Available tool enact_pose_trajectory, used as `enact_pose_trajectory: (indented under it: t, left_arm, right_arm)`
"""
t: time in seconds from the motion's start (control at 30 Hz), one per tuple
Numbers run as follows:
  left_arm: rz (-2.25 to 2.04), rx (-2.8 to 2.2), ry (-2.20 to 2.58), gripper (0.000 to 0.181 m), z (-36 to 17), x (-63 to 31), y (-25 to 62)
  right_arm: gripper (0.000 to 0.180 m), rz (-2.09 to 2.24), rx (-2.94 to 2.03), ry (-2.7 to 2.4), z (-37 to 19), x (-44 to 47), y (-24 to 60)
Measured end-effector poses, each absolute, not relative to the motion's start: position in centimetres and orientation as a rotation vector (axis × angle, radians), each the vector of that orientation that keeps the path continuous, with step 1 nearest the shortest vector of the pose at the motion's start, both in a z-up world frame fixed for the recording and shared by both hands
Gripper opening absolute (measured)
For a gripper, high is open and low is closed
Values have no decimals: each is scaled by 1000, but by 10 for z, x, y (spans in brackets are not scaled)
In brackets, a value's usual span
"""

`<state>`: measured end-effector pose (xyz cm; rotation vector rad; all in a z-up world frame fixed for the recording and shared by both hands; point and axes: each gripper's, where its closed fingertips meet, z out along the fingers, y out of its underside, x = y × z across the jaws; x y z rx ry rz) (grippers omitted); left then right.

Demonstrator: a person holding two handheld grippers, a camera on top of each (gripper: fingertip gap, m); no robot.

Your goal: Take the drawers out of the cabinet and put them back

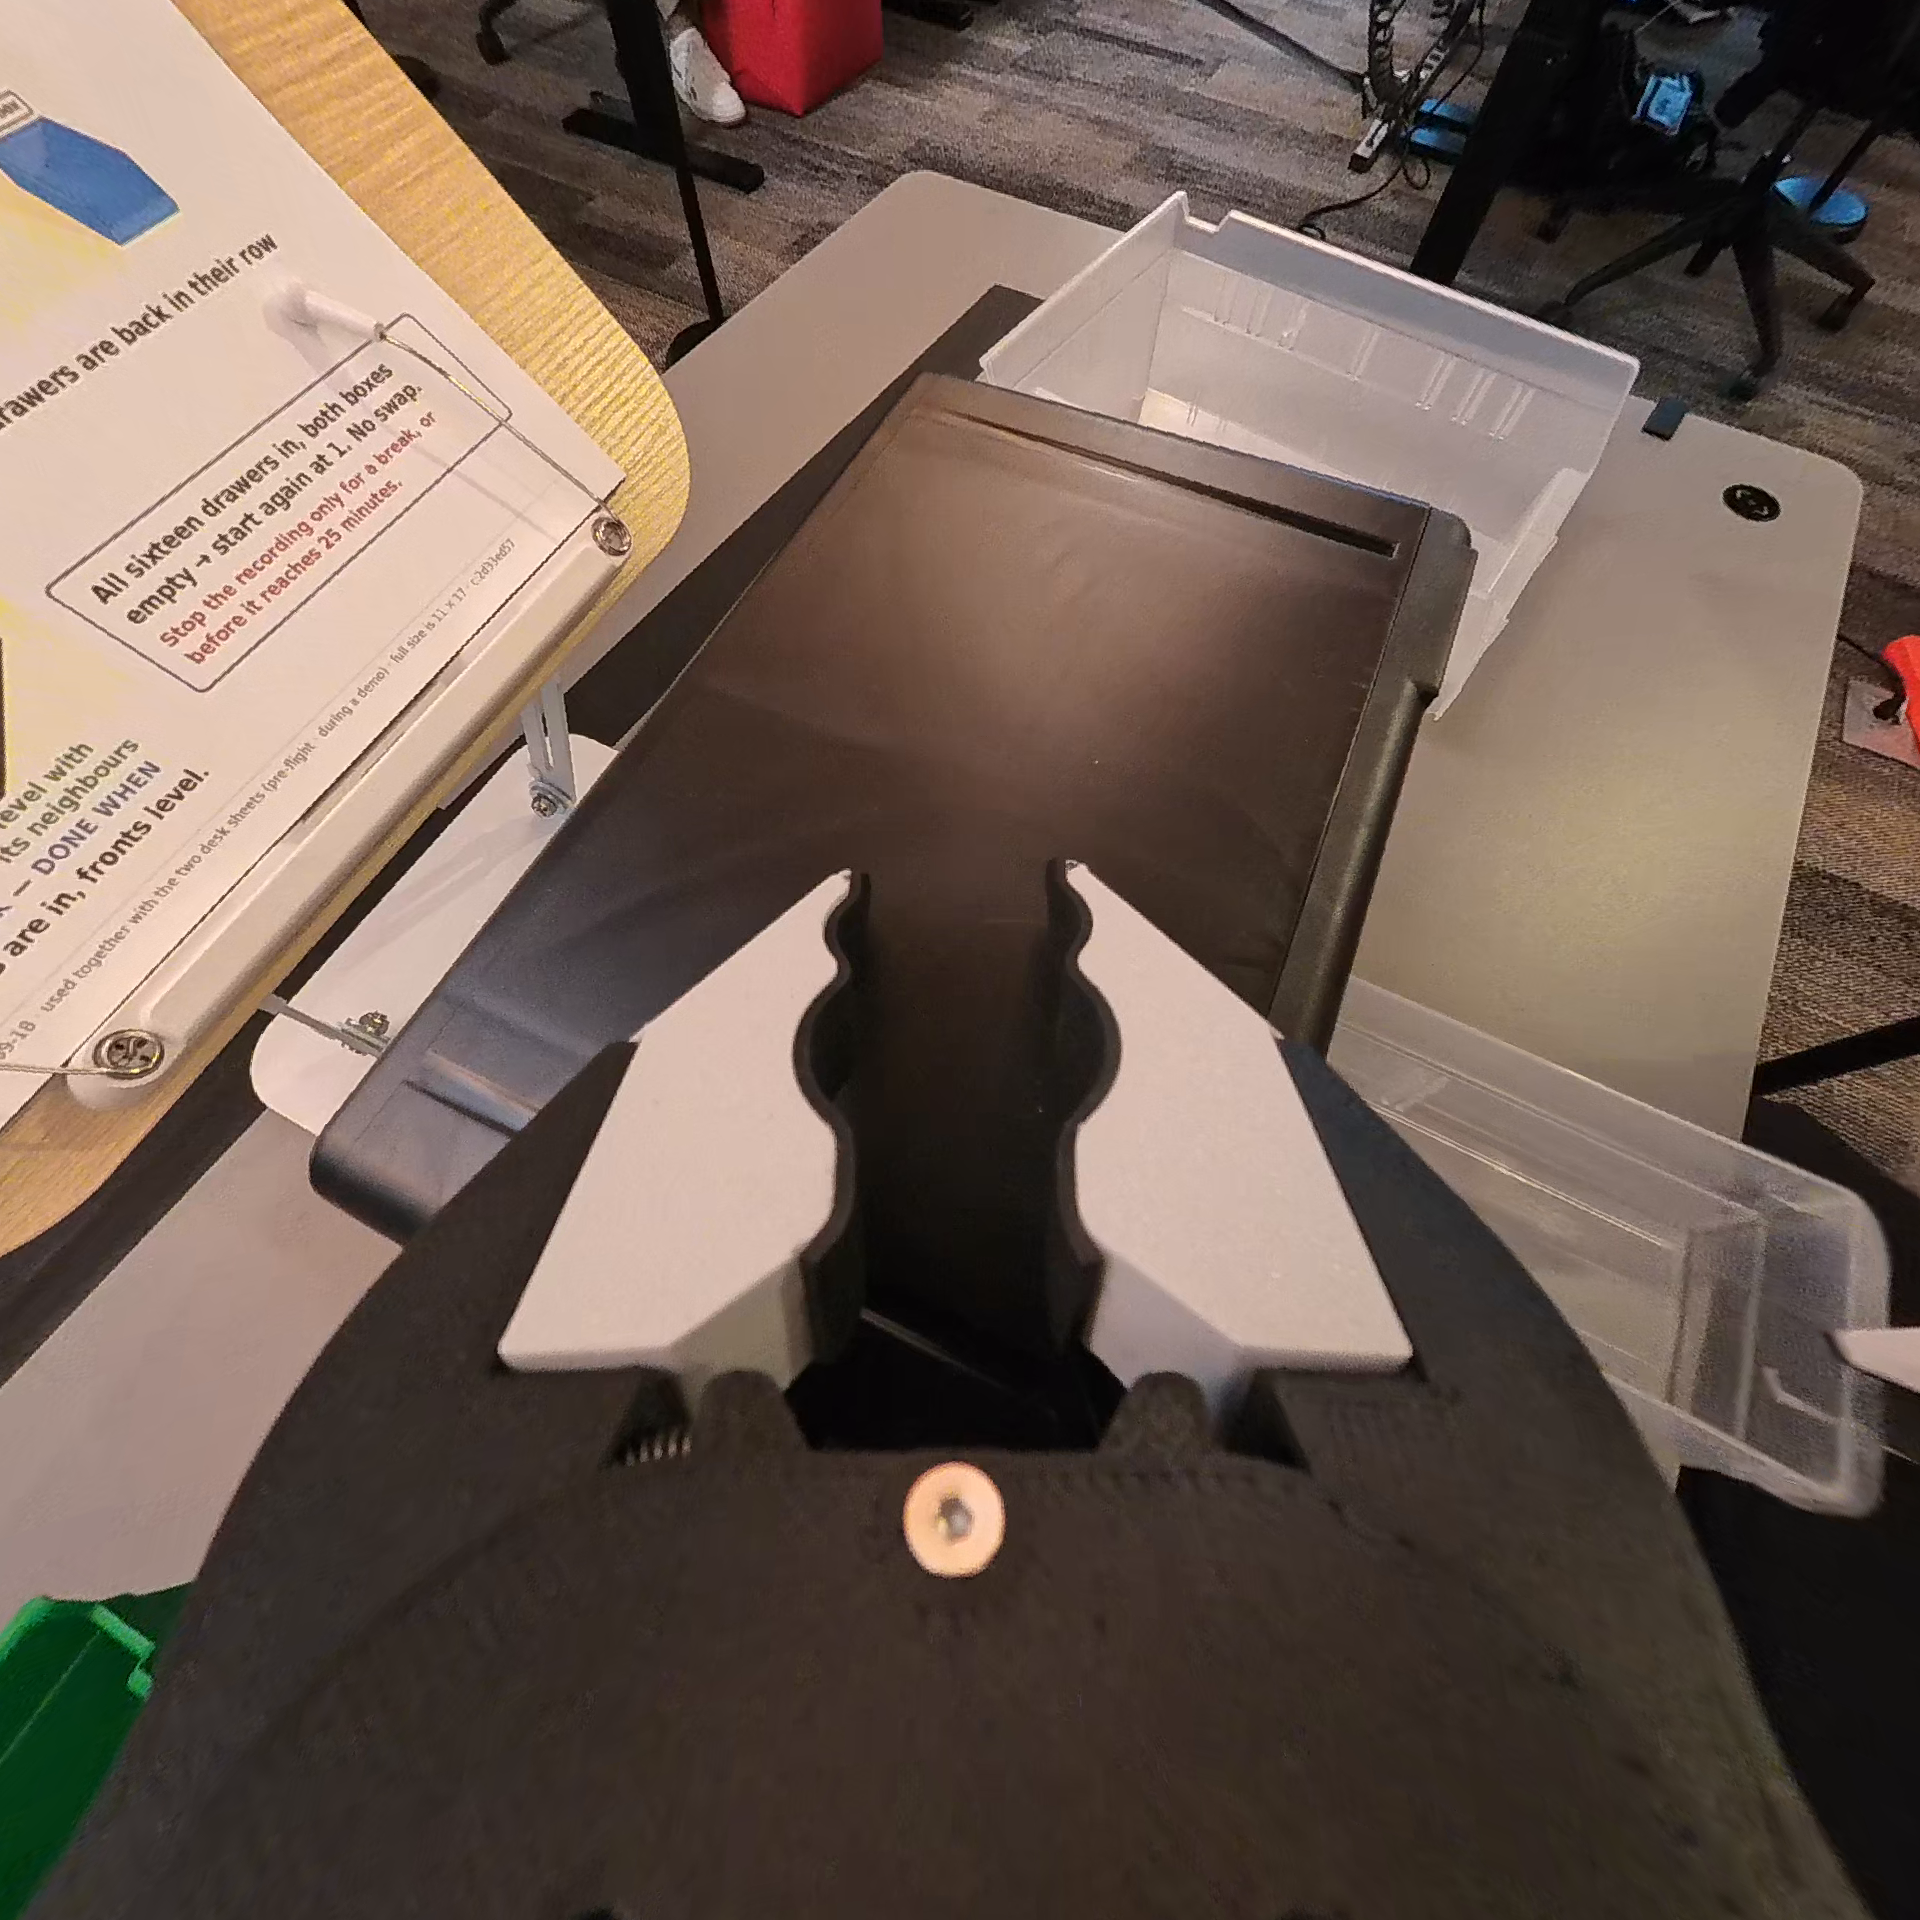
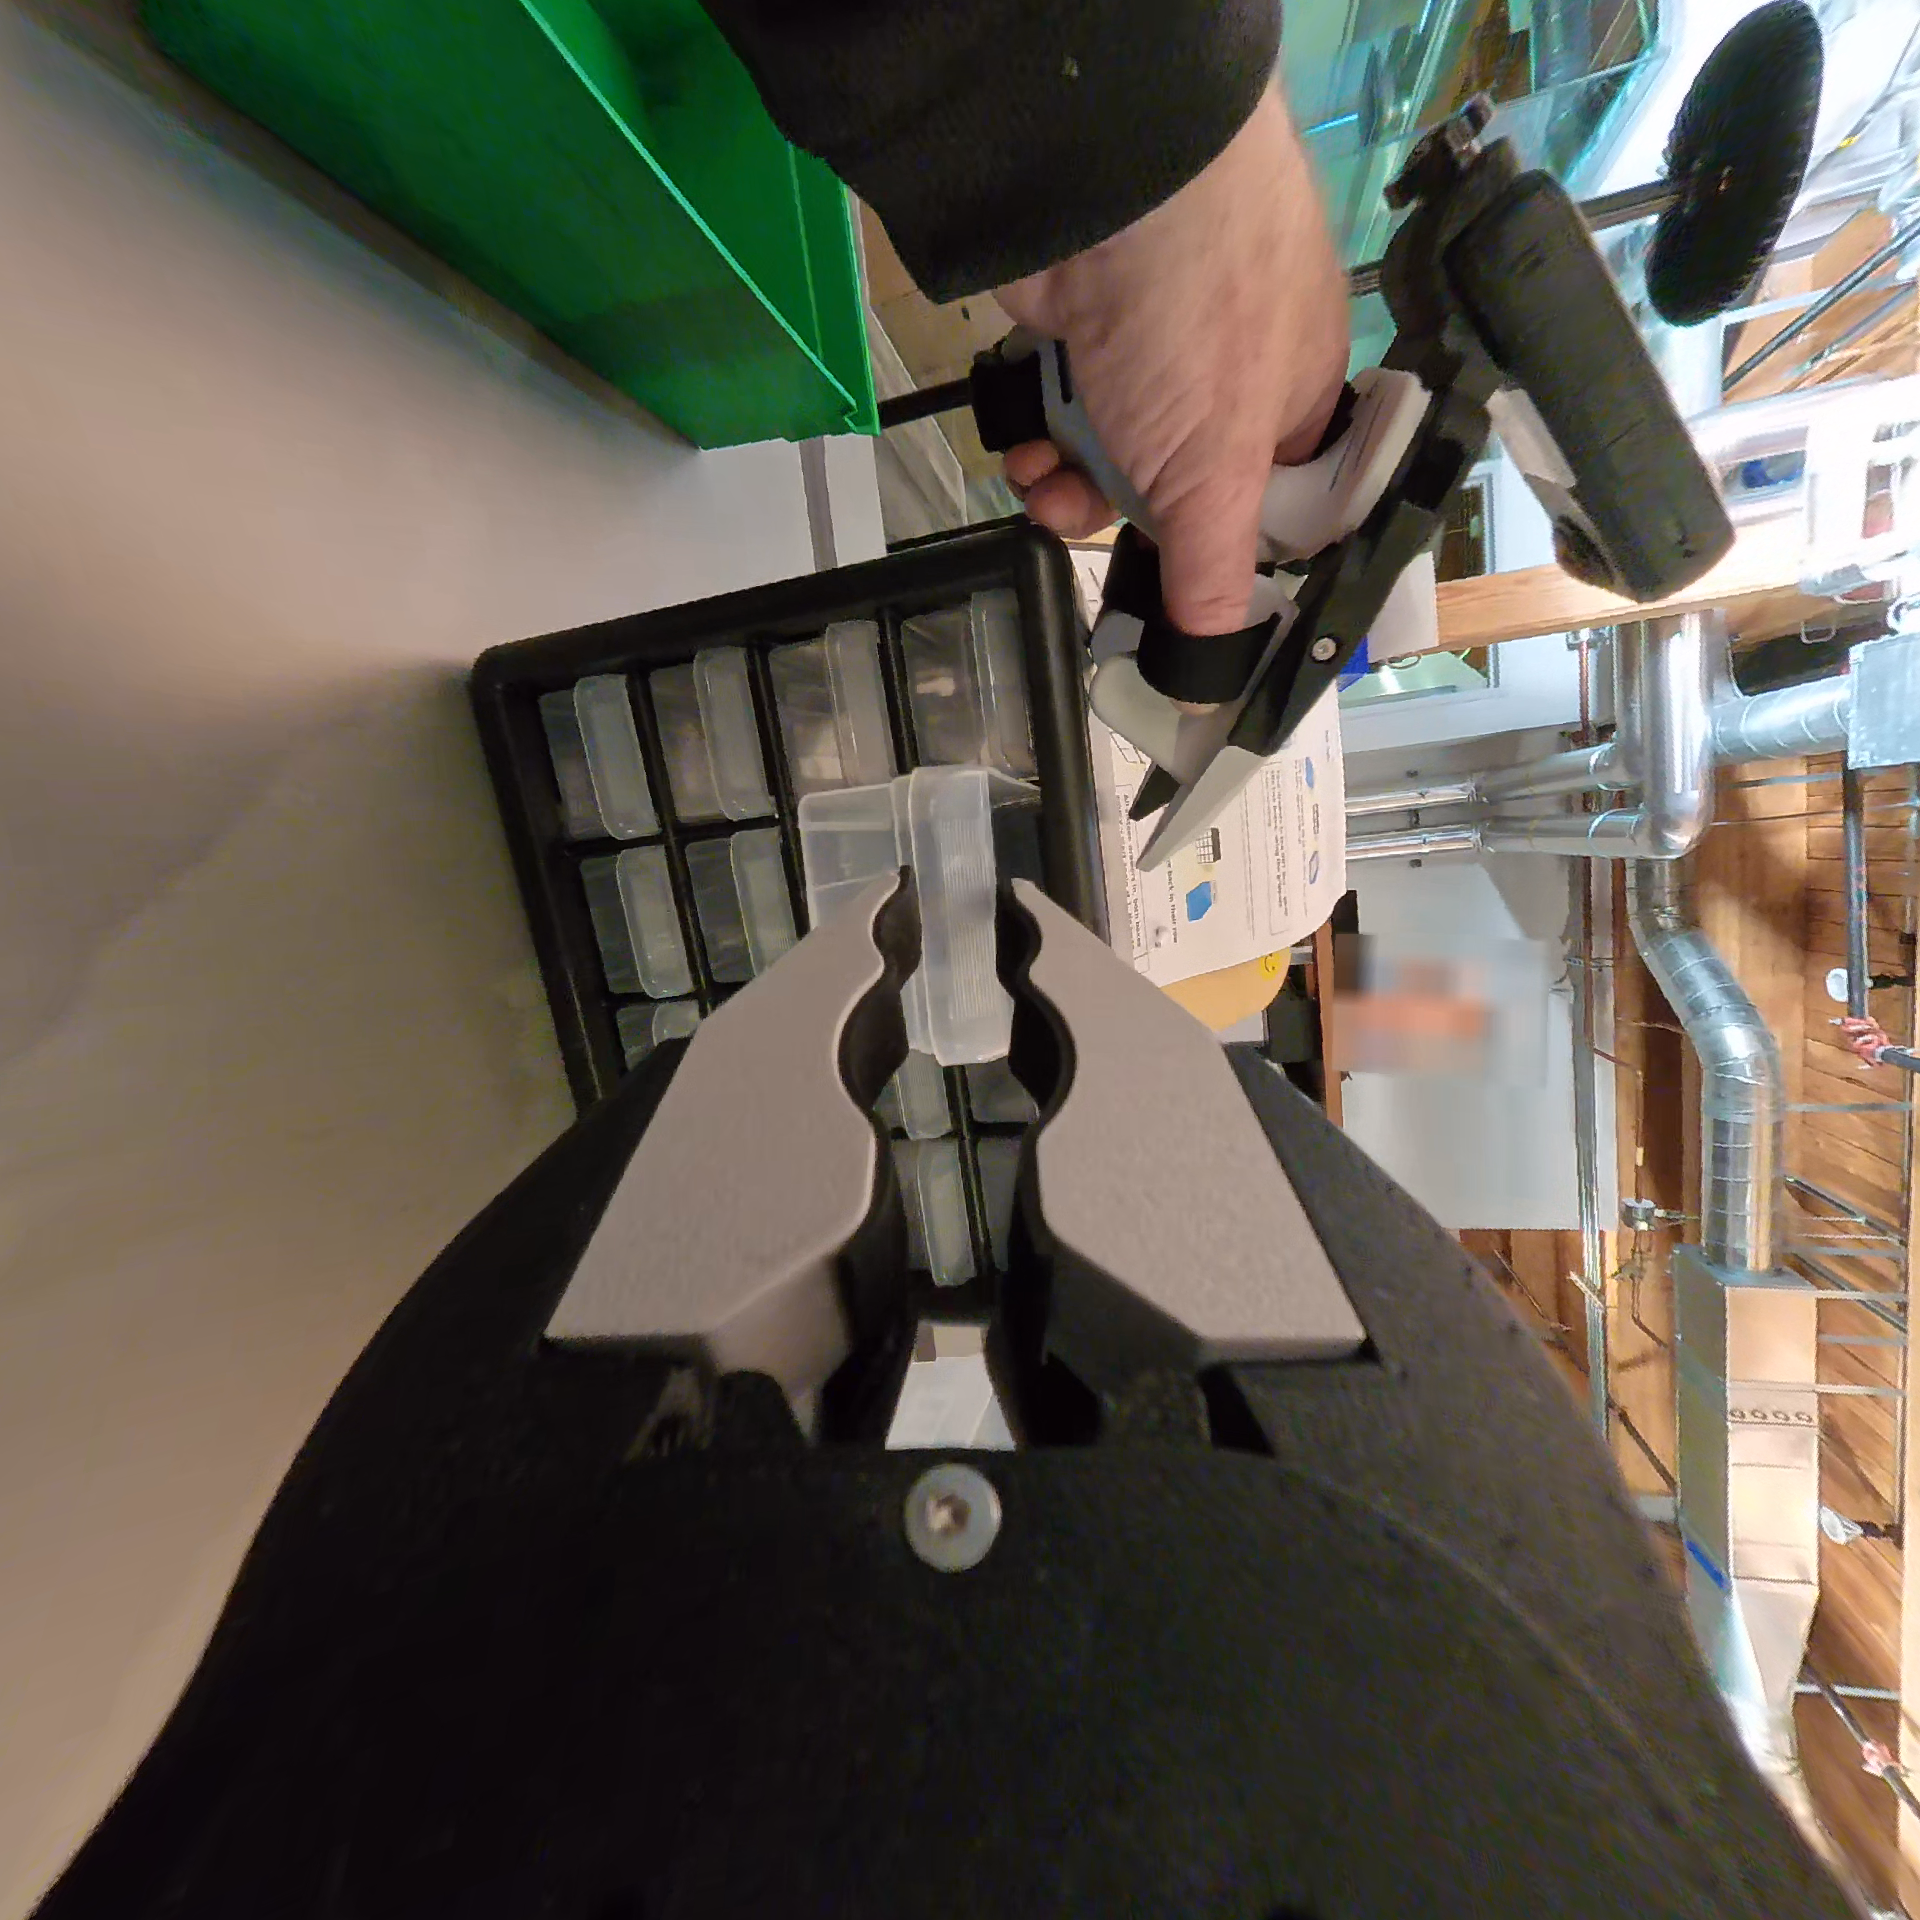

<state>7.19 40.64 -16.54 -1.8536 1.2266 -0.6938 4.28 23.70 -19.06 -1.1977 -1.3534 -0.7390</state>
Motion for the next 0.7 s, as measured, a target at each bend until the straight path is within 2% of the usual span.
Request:
enact_pose_trajectory:
  t: [0.7]
  left_arm:
    - [-692, -1854, 1224, 33, -165, 72, 406]
  right_arm:
    - [11, -690, -1170, -1376, -184, 45, 188]
